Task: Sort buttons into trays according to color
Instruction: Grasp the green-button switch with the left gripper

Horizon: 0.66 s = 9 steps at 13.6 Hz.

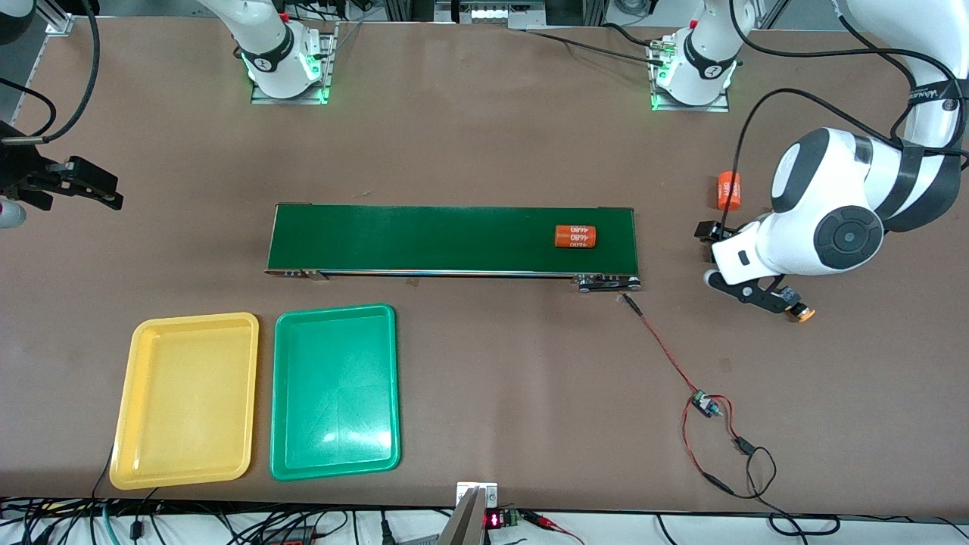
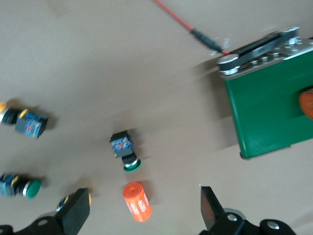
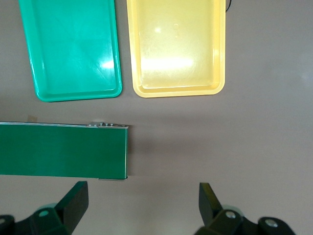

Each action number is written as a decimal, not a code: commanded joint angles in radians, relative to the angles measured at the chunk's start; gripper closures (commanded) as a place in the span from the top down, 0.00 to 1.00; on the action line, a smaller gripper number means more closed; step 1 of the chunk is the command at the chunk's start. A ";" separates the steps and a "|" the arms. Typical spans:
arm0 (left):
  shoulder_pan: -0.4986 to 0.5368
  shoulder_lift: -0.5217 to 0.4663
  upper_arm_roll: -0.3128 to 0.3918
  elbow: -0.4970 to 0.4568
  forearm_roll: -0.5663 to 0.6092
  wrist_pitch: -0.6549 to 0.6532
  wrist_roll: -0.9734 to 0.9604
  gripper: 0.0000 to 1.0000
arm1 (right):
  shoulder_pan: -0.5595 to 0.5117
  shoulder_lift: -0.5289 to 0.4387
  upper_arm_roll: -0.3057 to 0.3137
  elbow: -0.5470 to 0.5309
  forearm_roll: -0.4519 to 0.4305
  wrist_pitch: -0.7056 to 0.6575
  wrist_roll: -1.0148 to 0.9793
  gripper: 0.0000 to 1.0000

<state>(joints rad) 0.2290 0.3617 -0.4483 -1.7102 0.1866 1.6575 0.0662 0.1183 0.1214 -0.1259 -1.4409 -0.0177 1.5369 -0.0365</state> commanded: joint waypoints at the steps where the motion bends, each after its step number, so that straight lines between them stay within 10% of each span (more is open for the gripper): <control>1: -0.005 0.029 0.000 0.061 0.037 -0.068 -0.048 1.00 | -0.012 -0.011 0.012 -0.007 0.007 0.000 0.007 1.00; 4: -0.010 0.115 0.034 0.200 0.037 -0.138 -0.061 1.00 | -0.012 -0.011 0.012 -0.007 0.007 0.000 0.007 1.00; 9: 0.052 0.102 0.034 0.025 0.034 -0.040 -0.069 0.93 | -0.012 -0.011 0.012 -0.007 0.007 0.002 0.007 1.00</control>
<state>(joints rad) 0.2521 0.4898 -0.4045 -1.6030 0.1987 1.5609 0.0108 0.1183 0.1214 -0.1259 -1.4408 -0.0177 1.5373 -0.0365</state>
